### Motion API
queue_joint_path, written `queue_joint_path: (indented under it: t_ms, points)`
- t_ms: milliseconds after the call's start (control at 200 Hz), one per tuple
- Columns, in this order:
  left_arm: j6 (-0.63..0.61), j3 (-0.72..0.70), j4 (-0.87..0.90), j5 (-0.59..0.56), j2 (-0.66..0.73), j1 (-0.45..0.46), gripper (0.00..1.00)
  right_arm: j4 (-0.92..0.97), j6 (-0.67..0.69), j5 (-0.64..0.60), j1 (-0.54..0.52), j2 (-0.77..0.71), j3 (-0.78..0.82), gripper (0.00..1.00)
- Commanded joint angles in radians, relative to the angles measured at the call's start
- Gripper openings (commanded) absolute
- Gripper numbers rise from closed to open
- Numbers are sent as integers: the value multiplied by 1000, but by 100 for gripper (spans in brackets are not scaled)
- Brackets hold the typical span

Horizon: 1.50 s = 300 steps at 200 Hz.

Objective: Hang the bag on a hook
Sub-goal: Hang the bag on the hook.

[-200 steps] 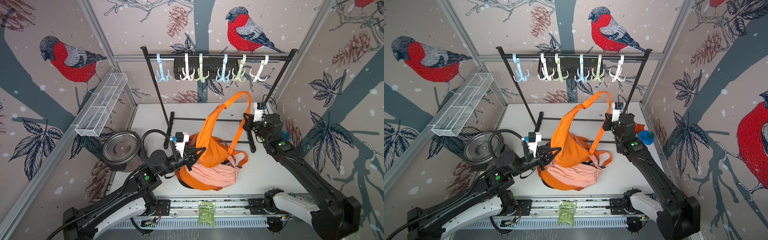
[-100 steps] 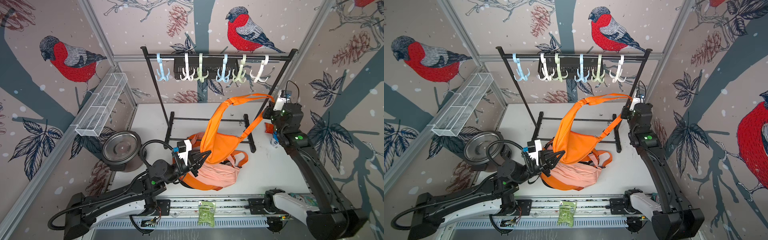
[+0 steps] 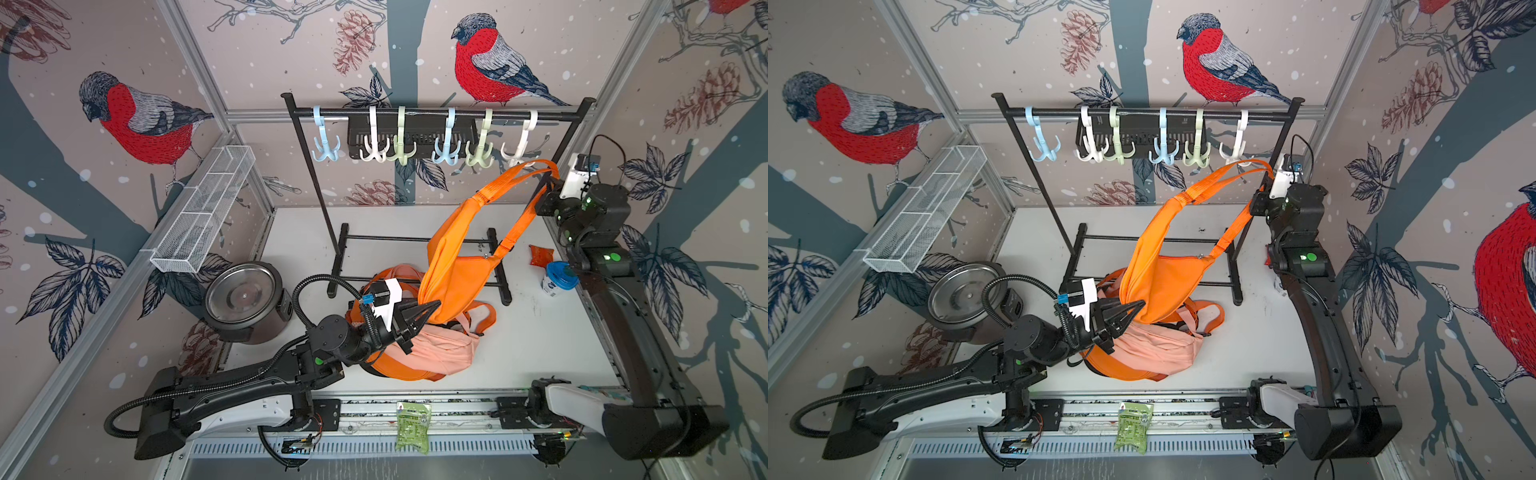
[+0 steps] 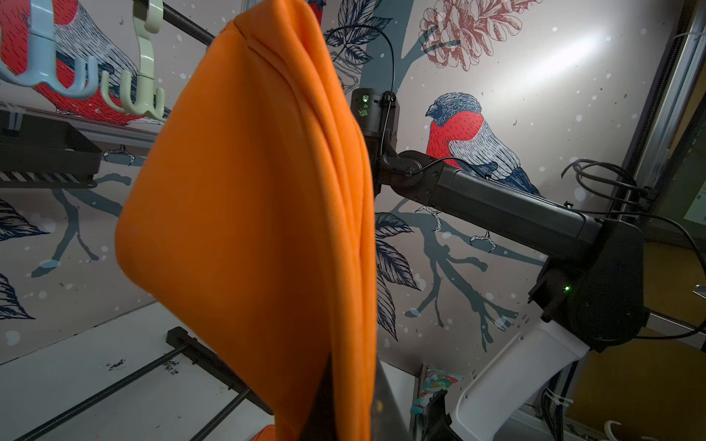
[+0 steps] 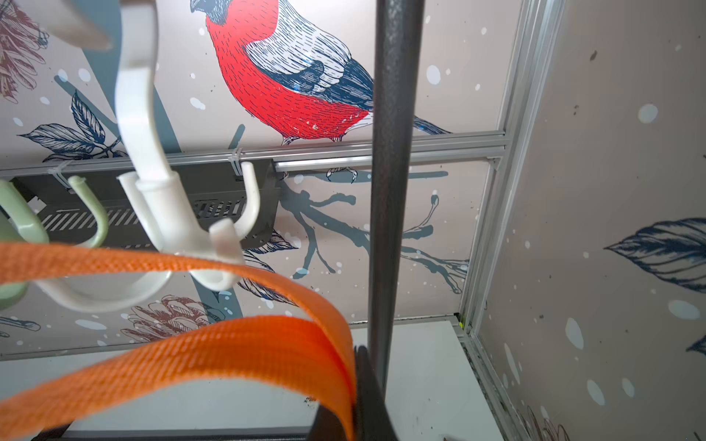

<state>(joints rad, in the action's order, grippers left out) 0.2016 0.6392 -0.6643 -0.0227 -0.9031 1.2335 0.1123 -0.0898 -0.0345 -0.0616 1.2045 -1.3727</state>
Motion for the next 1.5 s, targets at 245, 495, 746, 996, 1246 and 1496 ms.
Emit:
queue_joint_path:
  t_ms: [245, 495, 746, 996, 1246, 1496]
  points:
    - [-31, 70, -78, 37, -87, 35, 0, 5, 17, 51, 21, 122, -144, 1]
    - [-29, 93, -85, 42, -128, 48, 0, 24, 13, 76, 31, 196, -225, 1]
    - [-14, 94, -94, 42, -152, 50, 0, 33, 13, 103, 34, 245, -250, 2]
    - [-17, 103, -96, 38, -154, 50, 0, 37, 2, 94, 32, 250, -309, 2]
    - [-18, 102, -100, 26, -154, 50, 0, 55, 15, 87, 33, 279, -368, 2]
    - [5, 100, -93, 21, -173, 50, 0, 95, 16, 128, 29, 339, -409, 2]
